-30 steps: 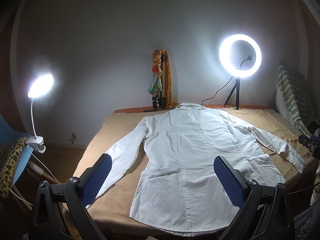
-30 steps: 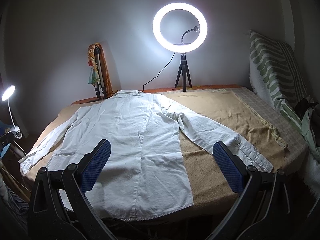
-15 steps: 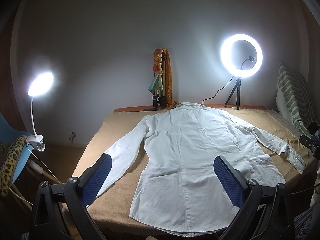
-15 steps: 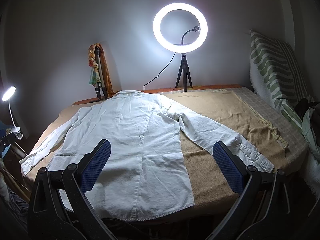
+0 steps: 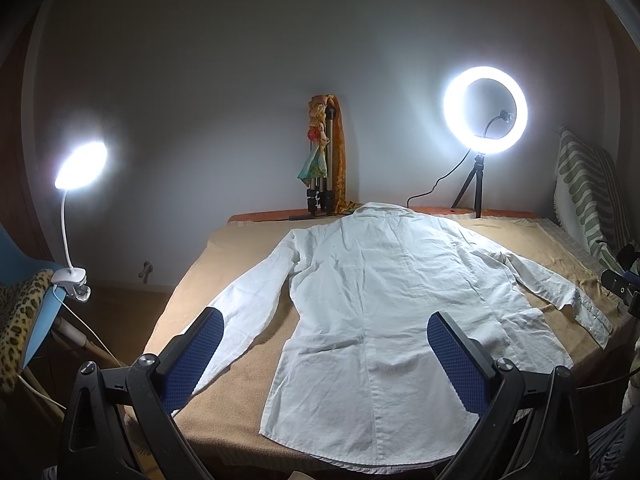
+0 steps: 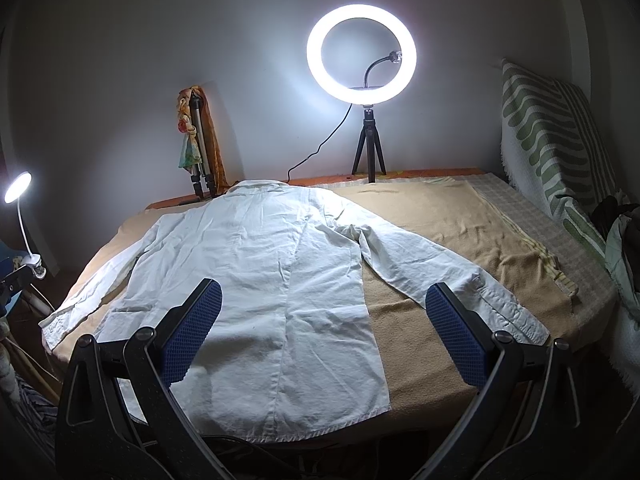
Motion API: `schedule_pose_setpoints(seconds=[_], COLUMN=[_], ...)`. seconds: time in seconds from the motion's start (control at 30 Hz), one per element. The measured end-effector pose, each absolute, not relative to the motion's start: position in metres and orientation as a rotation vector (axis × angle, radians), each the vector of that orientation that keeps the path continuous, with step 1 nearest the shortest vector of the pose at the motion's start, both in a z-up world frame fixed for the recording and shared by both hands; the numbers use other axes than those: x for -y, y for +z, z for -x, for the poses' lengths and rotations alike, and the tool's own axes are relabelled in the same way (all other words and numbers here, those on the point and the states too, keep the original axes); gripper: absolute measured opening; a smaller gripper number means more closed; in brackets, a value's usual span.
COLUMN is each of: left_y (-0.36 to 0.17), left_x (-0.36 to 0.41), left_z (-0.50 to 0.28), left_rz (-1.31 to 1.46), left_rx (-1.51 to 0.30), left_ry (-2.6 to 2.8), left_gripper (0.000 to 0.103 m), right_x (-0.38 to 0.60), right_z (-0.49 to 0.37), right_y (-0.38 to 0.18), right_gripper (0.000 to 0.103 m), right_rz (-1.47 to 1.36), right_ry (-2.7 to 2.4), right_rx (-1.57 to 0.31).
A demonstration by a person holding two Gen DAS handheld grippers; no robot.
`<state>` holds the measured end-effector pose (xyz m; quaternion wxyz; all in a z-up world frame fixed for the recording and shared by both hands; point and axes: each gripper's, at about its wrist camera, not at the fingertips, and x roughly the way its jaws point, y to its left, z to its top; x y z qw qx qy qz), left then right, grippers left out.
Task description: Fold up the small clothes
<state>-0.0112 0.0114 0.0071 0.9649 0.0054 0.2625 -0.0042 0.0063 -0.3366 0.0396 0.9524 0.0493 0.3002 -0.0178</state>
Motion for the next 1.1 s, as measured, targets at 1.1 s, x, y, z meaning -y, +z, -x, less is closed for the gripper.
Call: schedule_pose_setpoints(seconds=[1.1], left_y=[-0.026], left_x=[-0.15], left_z=[-0.057], left_rz=[0.078], left_rx=[-0.615], left_ry=[0.052], left_gripper=[0.079], right_x=[0.268], right_z=[-0.042], right_y=[0.058], right_gripper=[0.103], right_rz=[-0.179], right_ry=[0.209], right_rx=[-0.608])
